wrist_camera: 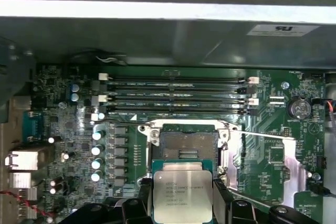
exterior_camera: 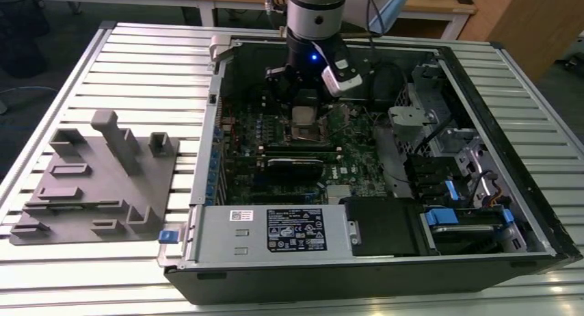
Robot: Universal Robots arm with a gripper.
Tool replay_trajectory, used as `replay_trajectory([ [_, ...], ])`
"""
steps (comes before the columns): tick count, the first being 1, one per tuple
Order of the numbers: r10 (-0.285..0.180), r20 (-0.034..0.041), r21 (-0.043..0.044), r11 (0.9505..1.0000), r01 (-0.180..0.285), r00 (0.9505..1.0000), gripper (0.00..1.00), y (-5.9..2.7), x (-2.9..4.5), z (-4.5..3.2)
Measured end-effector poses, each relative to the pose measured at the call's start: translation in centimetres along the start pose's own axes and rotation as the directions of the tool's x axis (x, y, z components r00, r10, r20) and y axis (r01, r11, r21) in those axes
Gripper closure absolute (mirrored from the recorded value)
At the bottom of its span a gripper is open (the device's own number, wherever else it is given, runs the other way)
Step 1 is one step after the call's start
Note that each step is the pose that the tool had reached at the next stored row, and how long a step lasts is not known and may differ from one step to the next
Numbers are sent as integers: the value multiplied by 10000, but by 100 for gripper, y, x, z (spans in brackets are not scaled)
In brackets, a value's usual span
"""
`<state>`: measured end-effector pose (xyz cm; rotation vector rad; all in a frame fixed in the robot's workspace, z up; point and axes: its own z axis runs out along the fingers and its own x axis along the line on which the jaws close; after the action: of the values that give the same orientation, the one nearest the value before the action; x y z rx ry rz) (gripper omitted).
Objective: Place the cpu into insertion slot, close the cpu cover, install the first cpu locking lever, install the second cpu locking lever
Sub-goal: 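Place the cpu into insertion slot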
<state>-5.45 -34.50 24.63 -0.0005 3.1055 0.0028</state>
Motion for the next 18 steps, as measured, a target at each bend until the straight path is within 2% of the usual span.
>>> replay_trajectory([
  [4,0,-2,-1,10000,0,10000,46,0,-81,18],
  [7,-1,-3,1,10000,1,10000,46,0,-114,30],
  [13,0,-3,0,10000,0,10000,46,49,-119,71],
  [18,-1,-3,1,10000,1,10000,46,70,-116,153],
])
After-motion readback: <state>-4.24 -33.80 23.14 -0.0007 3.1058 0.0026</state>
